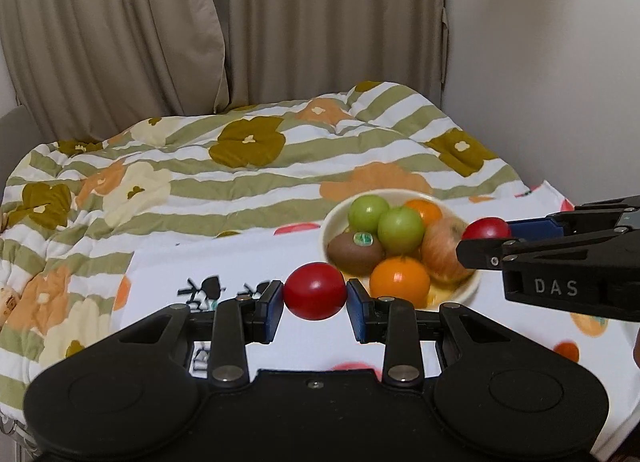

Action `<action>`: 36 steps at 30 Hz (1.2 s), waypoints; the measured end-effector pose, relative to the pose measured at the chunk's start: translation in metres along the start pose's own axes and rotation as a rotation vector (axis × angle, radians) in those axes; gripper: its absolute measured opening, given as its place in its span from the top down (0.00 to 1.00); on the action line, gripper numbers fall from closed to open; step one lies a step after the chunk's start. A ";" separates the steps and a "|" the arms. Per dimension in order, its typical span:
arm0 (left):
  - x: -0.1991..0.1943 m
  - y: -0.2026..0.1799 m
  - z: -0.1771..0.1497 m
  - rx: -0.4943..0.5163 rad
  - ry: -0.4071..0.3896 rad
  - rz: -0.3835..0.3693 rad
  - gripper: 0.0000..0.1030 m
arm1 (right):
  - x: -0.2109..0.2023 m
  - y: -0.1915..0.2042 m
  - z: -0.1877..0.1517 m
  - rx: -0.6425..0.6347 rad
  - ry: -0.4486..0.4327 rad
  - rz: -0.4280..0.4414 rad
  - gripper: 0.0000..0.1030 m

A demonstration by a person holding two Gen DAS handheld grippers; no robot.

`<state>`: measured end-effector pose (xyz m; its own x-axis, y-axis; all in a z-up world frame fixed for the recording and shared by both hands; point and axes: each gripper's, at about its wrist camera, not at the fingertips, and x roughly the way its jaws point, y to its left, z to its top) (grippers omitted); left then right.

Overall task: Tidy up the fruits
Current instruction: 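Carry both cherry tomatoes over the bowl with both tools, then drop the cherry tomatoes into the bowl, opening both tools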

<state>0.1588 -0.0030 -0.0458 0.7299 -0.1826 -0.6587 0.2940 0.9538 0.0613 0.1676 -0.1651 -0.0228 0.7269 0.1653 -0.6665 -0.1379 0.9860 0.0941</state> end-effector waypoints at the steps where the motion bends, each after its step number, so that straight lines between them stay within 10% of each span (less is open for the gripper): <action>1: 0.003 -0.002 0.004 -0.002 0.001 0.003 0.64 | 0.002 -0.005 0.004 -0.005 -0.002 0.002 0.51; 33: 0.167 -0.027 0.071 -0.041 0.167 0.021 0.63 | 0.139 -0.095 0.081 -0.081 0.088 0.100 0.51; 36: 0.166 -0.028 0.072 -0.032 0.161 0.020 0.46 | 0.141 -0.099 0.080 -0.073 0.093 0.110 0.51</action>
<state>0.3157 -0.0773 -0.1029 0.6264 -0.1258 -0.7693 0.2590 0.9644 0.0533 0.3380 -0.2370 -0.0669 0.6398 0.2658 -0.7211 -0.2640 0.9572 0.1185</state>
